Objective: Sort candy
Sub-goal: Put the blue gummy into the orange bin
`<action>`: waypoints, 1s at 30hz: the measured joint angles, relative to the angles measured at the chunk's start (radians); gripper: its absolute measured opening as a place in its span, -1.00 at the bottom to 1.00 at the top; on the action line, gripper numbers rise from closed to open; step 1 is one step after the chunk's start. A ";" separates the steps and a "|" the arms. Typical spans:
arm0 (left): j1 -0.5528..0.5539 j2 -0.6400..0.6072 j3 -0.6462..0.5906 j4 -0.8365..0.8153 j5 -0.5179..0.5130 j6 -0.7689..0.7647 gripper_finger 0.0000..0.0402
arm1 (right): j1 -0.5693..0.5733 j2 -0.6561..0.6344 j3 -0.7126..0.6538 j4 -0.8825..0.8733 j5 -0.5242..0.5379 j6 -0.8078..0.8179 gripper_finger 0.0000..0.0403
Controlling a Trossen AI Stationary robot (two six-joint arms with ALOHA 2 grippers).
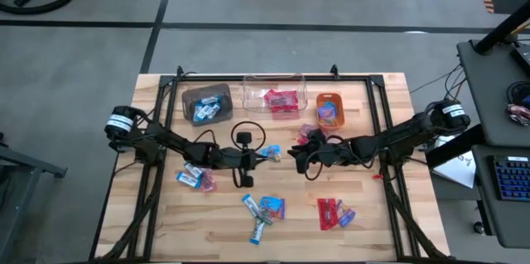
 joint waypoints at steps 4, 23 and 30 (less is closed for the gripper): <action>-0.002 0.013 0.045 0.000 -0.007 0.096 -1.00 | -0.003 0.000 -0.007 0.002 -0.001 0.021 -0.26; -0.004 0.022 0.130 -0.015 -0.075 0.156 -1.00 | -0.005 0.001 -0.003 0.069 -0.003 -0.040 0.07; -0.006 0.022 0.134 -0.015 -0.074 0.139 -1.00 | -0.005 0.001 -0.003 0.083 -0.003 -0.040 -0.06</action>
